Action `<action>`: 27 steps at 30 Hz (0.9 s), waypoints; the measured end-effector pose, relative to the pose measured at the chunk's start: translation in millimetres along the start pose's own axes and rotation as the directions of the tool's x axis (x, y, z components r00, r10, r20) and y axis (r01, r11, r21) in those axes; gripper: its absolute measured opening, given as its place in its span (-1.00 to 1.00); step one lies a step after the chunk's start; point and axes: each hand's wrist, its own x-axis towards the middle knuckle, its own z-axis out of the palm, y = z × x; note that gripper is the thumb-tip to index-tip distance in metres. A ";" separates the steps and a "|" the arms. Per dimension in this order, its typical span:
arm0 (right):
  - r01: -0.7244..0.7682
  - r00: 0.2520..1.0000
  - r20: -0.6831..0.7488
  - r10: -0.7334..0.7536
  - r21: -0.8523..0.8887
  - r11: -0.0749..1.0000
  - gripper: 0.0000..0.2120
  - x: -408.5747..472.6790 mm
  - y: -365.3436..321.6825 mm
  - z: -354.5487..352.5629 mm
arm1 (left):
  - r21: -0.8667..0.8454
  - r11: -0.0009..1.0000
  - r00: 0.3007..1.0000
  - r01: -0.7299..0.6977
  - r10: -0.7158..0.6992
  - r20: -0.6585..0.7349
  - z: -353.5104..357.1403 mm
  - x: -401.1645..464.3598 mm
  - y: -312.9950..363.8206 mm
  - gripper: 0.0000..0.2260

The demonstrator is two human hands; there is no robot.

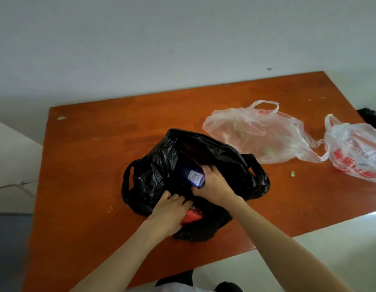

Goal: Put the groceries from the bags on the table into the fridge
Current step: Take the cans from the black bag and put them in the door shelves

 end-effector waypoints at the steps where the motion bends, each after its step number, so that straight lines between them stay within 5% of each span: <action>1: -0.011 1.000 -0.021 0.011 0.020 1.000 -0.25 -6.2 1.6 -4.7 | 0.003 1.000 1.000 -0.005 0.005 0.004 -0.6 2.2 -0.1 -0.40; 9: -0.064 0.983 -0.158 0.094 0.190 0.980 -0.37 -56.1 28.8 -25.4 | -0.037 0.999 1.000 -0.019 0.018 -0.023 -1.0 4.7 -3.6 -0.37; 17: -0.129 0.939 -0.265 0.219 0.320 0.938 -0.34 -88.5 60.1 -31.6 | -0.444 0.891 0.990 0.092 -0.128 -0.052 -31.6 0.4 2.4 -0.34; 22: -0.041 0.897 -0.383 0.222 0.427 0.903 -0.38 -110.4 68.8 -42.9 | -0.558 0.829 0.958 0.034 -0.187 -0.219 -62.1 -11.3 18.4 -0.39; 27: 0.088 0.825 -0.497 0.270 0.584 0.807 -0.36 -152.4 92.1 -62.0 | -0.683 0.716 0.843 -0.143 -0.273 -0.463 -112.6 -24.4 61.1 -0.35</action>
